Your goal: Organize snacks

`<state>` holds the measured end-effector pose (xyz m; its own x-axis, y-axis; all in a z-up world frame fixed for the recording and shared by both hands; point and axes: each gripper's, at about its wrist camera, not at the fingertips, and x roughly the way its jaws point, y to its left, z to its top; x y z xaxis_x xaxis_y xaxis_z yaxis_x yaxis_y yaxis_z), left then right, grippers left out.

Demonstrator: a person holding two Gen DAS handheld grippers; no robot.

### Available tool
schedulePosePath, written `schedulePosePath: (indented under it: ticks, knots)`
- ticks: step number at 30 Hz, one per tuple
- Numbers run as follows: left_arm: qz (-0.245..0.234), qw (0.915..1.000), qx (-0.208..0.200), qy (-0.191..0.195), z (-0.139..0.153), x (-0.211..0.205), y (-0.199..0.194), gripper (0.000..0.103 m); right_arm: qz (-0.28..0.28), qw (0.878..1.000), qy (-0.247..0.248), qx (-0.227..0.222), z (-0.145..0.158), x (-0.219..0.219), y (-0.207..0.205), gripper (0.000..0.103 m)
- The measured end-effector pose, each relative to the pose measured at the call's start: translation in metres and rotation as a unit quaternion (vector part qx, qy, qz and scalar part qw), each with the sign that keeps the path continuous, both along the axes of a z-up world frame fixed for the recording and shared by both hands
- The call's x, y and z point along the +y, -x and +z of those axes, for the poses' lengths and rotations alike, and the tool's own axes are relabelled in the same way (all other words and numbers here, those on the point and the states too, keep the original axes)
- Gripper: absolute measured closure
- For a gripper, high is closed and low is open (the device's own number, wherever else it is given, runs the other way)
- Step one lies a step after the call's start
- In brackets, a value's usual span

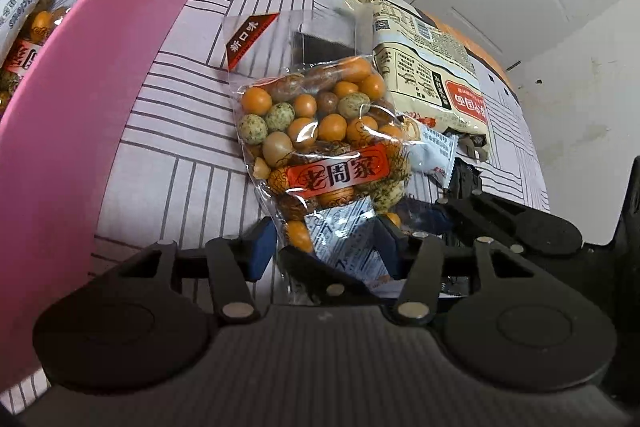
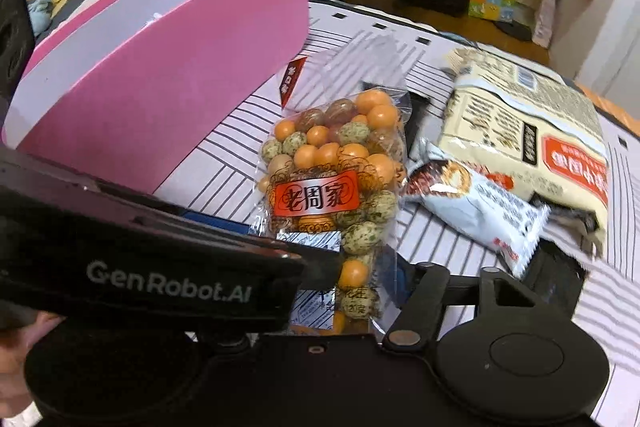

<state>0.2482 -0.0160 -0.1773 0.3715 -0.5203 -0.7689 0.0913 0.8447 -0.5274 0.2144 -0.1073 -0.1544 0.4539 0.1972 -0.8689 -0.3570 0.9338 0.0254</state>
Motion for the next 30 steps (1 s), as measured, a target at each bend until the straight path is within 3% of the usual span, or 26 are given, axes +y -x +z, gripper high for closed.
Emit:
schedulePosePath:
  ticks: [4, 10, 23, 30]
  knots:
    - [-0.004, 0.9998, 0.016, 0.012, 0.001, 0.003, 0.002, 0.05, -0.008, 1.0, -0.005, 0.004, 0.007, -0.001, 0.007, 0.044]
    - [-0.015, 0.9993, 0.026, 0.021, 0.011, 0.009, 0.013, 0.049, -0.02, 1.0, -0.013, 0.002, 0.019, 0.001, 0.022, 0.047]
    - [-0.08, 0.9968, 0.007, 0.007, 0.063, 0.02, 0.063, 0.046, -0.066, 0.997, -0.048, -0.006, 0.063, 0.018, 0.084, 0.047]
    - [-0.078, 0.9966, -0.028, -0.005, 0.105, 0.053, 0.086, 0.046, -0.038, 0.997, -0.047, -0.043, 0.108, 0.057, 0.089, 0.047]
